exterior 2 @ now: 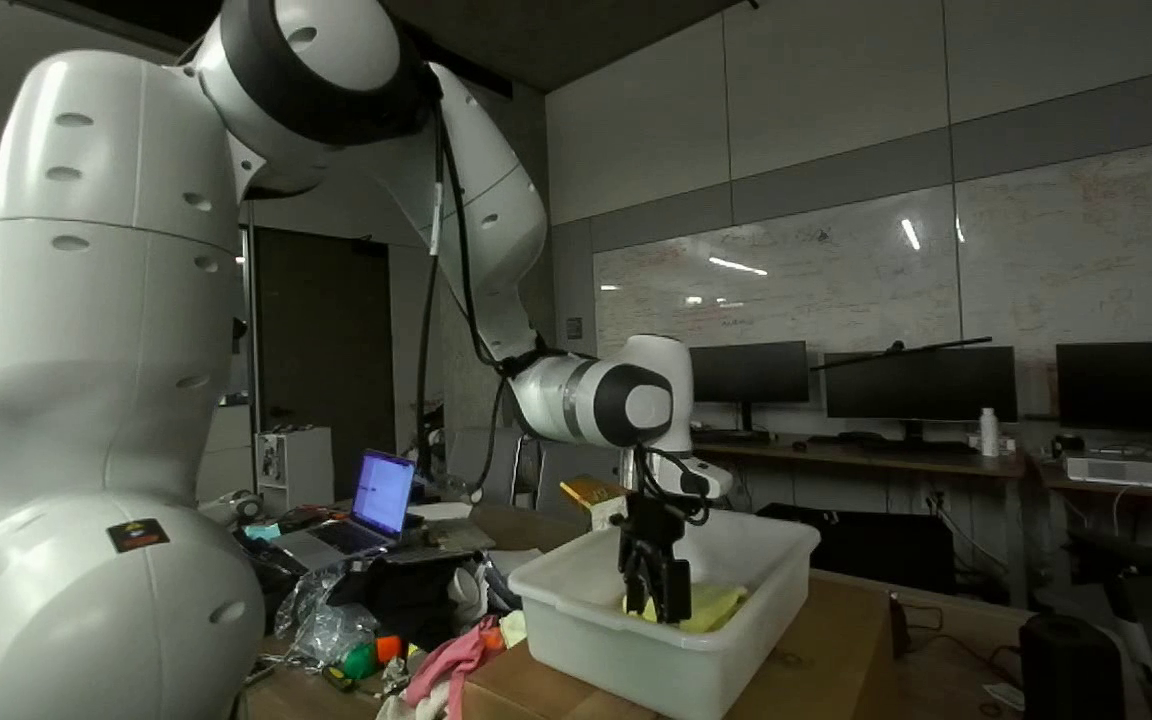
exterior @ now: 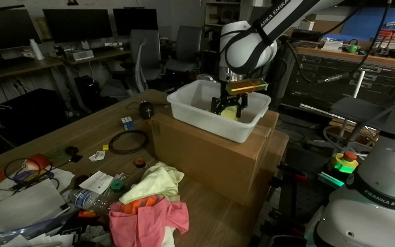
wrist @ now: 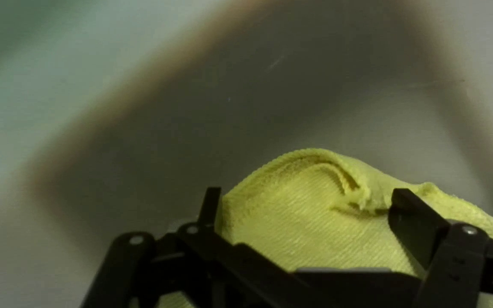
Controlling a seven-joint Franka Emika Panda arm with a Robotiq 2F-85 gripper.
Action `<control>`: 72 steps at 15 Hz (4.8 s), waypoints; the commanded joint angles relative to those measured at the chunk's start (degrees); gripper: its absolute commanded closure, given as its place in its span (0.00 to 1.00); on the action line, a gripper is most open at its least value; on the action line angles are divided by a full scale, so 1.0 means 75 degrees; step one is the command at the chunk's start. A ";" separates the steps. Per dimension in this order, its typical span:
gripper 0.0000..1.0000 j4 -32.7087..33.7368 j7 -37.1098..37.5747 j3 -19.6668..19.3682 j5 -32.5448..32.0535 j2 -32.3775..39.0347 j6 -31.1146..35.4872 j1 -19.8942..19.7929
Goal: Pick up the clothes from the container and put them on the table.
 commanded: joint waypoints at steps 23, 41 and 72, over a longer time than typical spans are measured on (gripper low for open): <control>0.97 -0.0217 0.2486 -0.0263 -0.2597 -0.0716 0.1258 0.0091; 0.97 -0.0894 0.3678 0.1764 -0.2425 -0.4648 0.3352 -0.1292; 0.97 0.3179 -0.1393 0.2614 -0.0520 -0.0851 -0.1019 0.2276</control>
